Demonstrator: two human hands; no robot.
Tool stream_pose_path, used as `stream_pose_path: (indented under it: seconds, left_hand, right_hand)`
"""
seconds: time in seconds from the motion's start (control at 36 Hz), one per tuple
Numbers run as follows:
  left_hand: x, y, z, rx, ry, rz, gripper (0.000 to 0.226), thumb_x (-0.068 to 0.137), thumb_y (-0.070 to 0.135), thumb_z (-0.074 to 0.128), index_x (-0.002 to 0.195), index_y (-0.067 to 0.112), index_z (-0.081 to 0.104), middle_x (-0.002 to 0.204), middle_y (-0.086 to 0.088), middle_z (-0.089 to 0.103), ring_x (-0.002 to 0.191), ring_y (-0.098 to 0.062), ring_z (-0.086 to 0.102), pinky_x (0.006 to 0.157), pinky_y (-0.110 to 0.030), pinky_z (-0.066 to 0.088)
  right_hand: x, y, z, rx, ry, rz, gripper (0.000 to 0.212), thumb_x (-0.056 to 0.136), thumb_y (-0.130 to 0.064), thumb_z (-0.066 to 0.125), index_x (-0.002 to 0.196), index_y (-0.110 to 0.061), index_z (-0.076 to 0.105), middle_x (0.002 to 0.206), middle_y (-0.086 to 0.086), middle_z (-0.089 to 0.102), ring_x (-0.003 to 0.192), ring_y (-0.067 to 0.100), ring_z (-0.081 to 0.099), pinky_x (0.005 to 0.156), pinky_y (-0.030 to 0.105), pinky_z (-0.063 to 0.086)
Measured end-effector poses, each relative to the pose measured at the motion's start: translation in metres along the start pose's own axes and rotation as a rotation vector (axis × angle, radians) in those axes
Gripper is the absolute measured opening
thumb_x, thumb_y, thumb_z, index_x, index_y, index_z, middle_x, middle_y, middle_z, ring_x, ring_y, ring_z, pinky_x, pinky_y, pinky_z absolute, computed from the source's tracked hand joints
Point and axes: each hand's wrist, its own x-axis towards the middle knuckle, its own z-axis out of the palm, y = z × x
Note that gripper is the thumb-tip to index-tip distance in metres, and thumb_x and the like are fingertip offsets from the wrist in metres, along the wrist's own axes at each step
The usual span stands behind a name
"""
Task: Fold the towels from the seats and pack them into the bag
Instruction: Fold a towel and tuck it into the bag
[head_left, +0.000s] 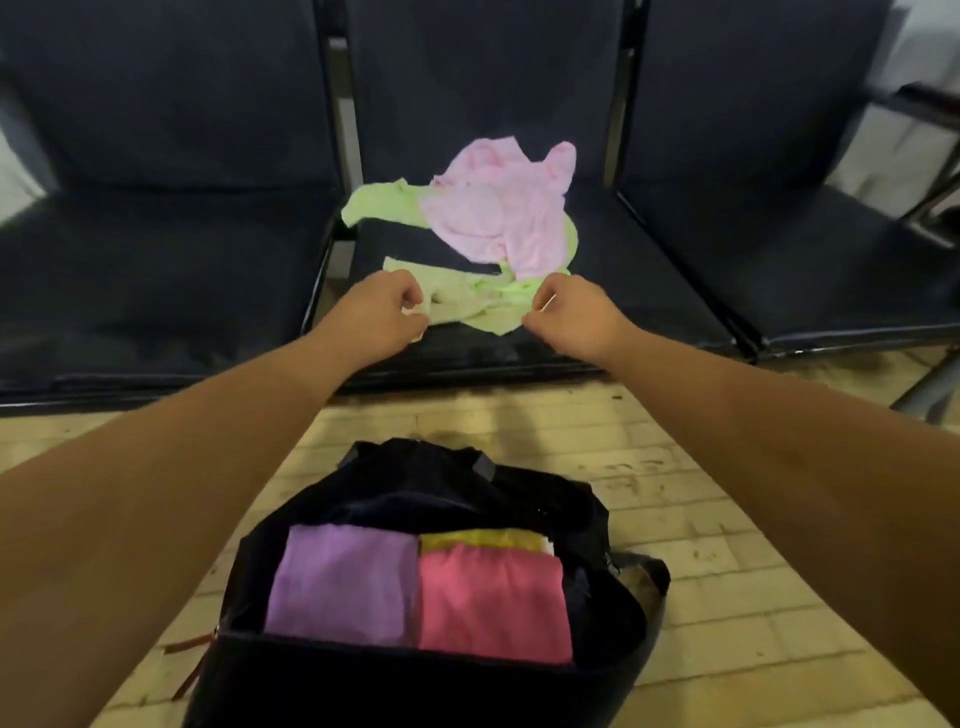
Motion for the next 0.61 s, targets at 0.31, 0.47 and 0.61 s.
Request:
stream_pose_path:
  seconds: [0.31, 0.47, 0.61]
  left_hand:
    - [0.014, -0.019, 0.03, 0.066, -0.006, -0.056, 0.022, 0.099, 0.011, 0.052, 0.116, 0.012, 0.065, 0.114, -0.013, 0.062, 0.094, -0.023, 0.054, 0.078, -0.029, 0.041]
    - [0.003, -0.007, 0.002, -0.104, 0.051, -0.125, 0.027, 0.102, 0.015, 0.035, 0.115, 0.003, 0.056, 0.1, -0.012, 0.058, 0.077, -0.017, 0.048, 0.057, -0.025, 0.034]
    - [-0.025, 0.016, -0.048, -0.46, 0.196, -0.205, 0.021, 0.096, 0.017, 0.041, 0.097, 0.016, 0.063, 0.093, -0.002, 0.058, 0.079, -0.012, 0.05, 0.064, -0.029, 0.039]
  right_hand:
    - [0.036, 0.008, 0.046, -0.483, 0.024, -0.102, 0.018, 0.102, -0.022, 0.046, 0.109, -0.015, 0.061, 0.112, 0.009, 0.056, 0.116, 0.034, 0.051, 0.083, 0.035, 0.036]
    - [0.017, -0.011, 0.031, -0.057, 0.119, -0.055, 0.026, 0.095, -0.005, 0.044, 0.107, -0.008, 0.067, 0.103, 0.012, 0.059, 0.089, 0.029, 0.054, 0.075, 0.034, 0.045]
    - [-0.025, -0.047, -0.018, 0.442, 0.206, -0.026, 0.029, 0.103, -0.022, 0.044, 0.085, -0.003, 0.055, 0.077, 0.004, 0.055, 0.074, 0.019, 0.05, 0.067, 0.031, 0.041]
